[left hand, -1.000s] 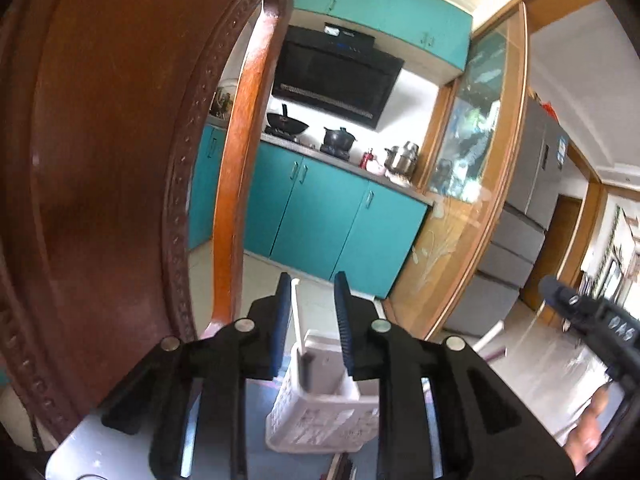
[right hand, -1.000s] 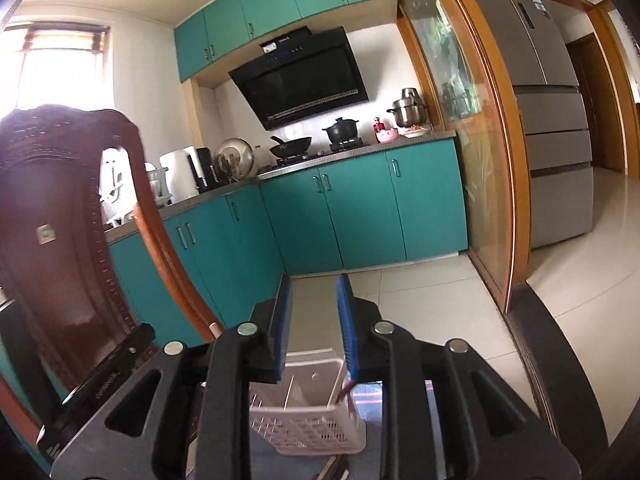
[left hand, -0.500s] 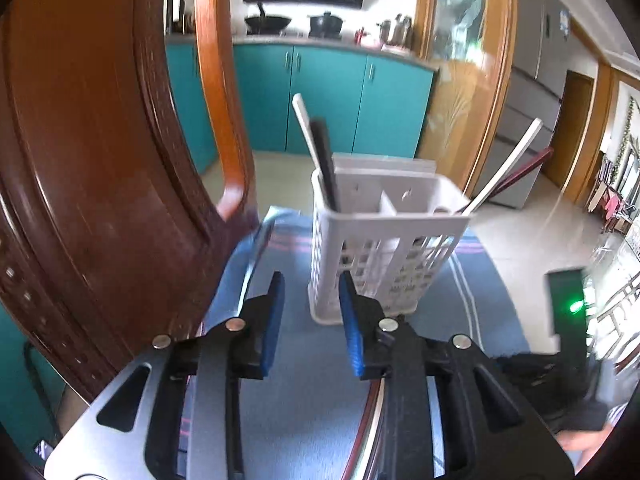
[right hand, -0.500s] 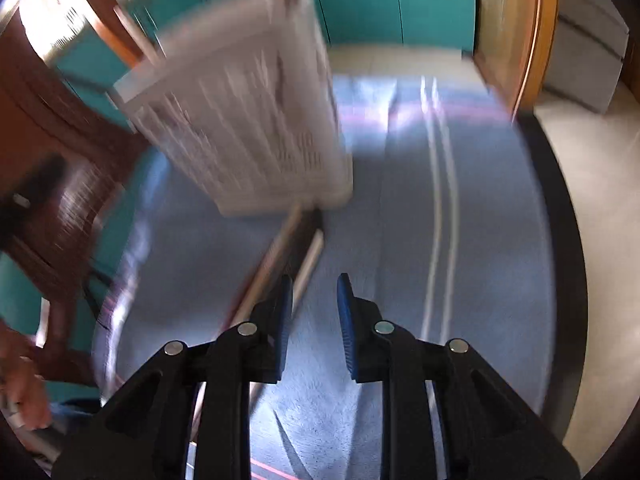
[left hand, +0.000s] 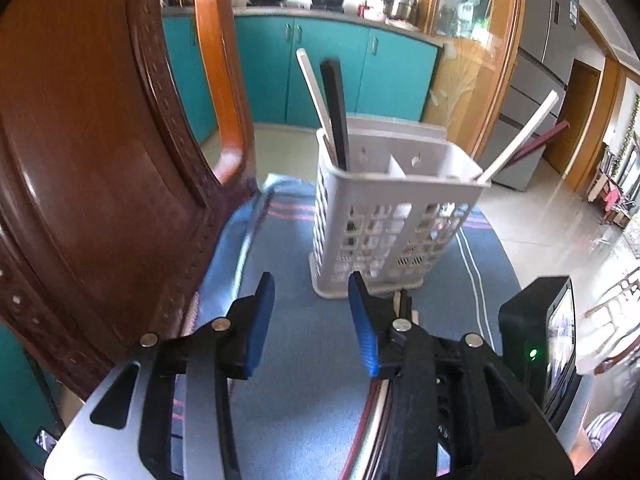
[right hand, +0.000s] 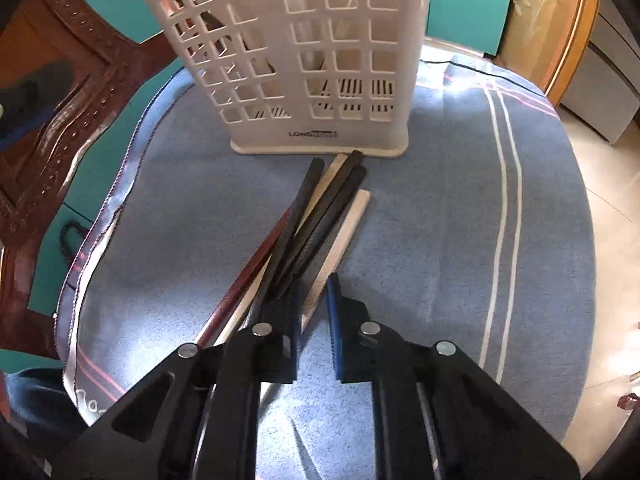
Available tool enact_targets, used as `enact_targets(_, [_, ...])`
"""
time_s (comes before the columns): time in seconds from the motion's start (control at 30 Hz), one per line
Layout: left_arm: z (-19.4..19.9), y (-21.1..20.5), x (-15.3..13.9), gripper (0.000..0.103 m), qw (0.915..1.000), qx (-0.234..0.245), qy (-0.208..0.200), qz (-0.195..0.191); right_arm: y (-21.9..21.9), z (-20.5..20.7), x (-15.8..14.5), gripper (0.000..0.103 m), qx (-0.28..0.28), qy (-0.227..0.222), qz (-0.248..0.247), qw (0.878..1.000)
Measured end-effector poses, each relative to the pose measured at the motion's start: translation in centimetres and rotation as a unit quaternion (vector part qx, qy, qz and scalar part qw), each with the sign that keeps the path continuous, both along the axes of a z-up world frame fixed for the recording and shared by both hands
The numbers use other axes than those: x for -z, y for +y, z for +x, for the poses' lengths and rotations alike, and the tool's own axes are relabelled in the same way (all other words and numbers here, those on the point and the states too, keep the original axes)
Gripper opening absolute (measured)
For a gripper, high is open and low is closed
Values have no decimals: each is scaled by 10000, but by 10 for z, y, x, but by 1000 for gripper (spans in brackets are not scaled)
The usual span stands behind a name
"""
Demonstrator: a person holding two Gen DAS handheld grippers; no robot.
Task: Organize utensils
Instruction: 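Move both tools back down toward the remaining chopsticks on the cloth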
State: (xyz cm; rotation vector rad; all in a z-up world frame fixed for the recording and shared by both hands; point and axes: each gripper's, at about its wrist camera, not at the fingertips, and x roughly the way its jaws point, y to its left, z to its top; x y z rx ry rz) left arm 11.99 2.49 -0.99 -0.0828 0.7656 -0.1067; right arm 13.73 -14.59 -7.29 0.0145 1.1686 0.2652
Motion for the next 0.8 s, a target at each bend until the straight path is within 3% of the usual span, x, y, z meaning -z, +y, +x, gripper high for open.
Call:
enact_targets(0.2, [6,-6,21,39,9985,264,476,27,-43,2,-7,6,596,78,-39,9982])
enact_targets(0.47, [4,-42,67,39,9873,952,1272,35,-77,2,0,9,939,336,263,9947])
enact_targets(0.6, [4,-53,83,39,9847,979,1430,208,-75,-4,-4,10,917,238,225,9952])
enact_targets(0.8, [3,-57,92,39,9827,1031,1532,134,-70,-4,-5,10,937,198,194,9952])
